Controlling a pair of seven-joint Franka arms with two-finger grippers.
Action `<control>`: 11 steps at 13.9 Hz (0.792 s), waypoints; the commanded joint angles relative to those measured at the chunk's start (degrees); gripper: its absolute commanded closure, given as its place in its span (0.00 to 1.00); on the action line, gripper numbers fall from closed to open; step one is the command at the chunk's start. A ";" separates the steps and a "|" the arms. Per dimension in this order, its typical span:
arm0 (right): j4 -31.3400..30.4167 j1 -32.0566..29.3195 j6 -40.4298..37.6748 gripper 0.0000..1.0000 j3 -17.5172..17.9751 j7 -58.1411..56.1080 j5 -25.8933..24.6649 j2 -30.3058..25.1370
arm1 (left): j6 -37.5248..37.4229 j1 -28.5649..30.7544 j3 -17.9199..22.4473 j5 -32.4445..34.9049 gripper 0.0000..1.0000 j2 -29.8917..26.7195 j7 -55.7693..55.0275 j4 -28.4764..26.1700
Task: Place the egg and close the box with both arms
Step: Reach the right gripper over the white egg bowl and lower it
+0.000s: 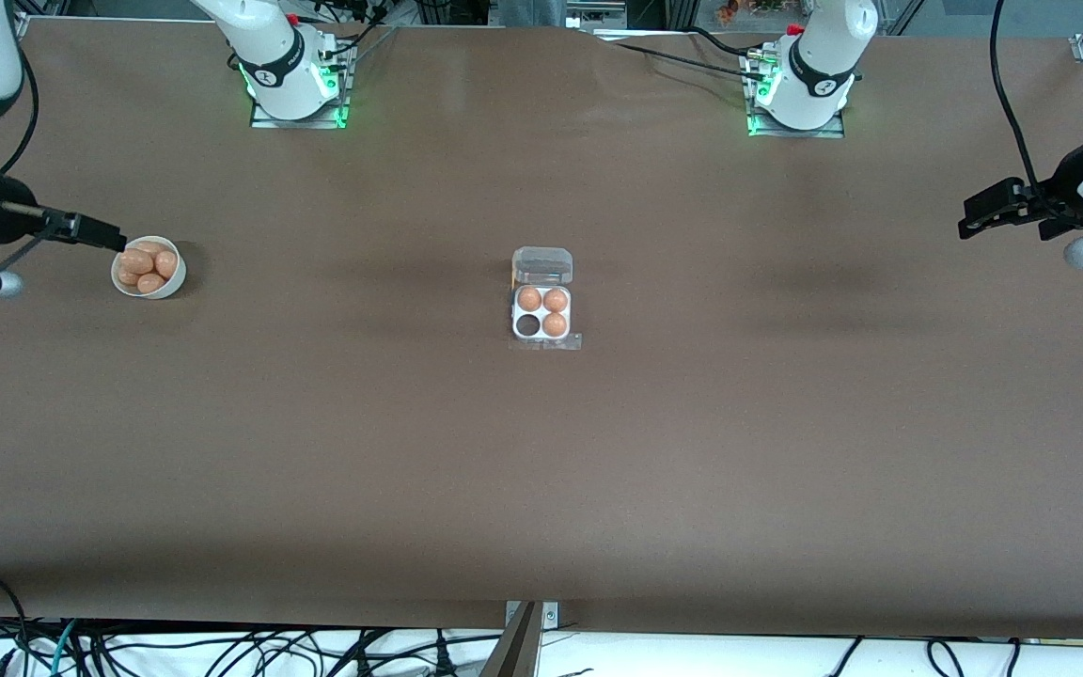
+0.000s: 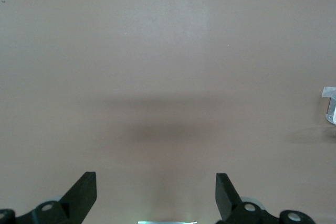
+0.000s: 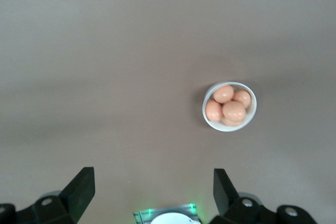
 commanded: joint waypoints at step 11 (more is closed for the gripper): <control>-28.71 -0.63 33.77 0.00 -14.77 -24.67 -0.30 3.56 | -0.76 0.26 -0.32 -0.03 0.00 0.91 0.03 1.68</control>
